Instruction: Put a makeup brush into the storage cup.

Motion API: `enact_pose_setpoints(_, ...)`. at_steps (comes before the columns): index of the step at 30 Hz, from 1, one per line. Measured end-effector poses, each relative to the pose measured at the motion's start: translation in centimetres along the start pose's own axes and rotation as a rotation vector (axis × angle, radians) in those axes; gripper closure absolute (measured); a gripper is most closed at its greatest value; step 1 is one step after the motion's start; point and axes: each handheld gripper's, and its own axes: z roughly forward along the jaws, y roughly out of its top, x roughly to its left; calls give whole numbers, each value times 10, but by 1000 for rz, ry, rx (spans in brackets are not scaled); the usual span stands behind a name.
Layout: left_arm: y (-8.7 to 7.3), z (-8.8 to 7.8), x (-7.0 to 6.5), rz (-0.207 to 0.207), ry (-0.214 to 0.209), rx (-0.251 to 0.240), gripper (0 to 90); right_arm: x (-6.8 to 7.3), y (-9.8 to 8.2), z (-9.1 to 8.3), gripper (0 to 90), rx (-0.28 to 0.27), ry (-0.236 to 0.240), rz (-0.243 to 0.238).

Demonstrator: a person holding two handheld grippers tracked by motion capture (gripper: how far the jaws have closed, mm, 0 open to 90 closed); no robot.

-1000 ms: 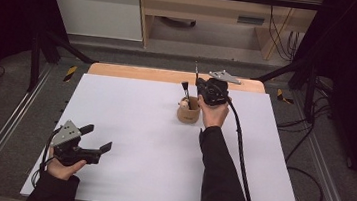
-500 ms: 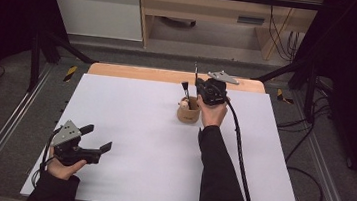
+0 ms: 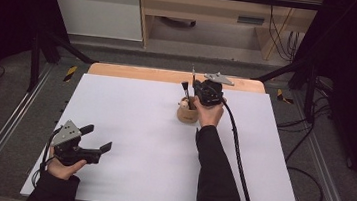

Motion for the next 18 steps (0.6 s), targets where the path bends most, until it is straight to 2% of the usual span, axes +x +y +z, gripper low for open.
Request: enact_pose_setpoints(18, -1, 0, 0, 2, -2, 3, 85, 7, -13, 9, 858, 32, 2, -10)
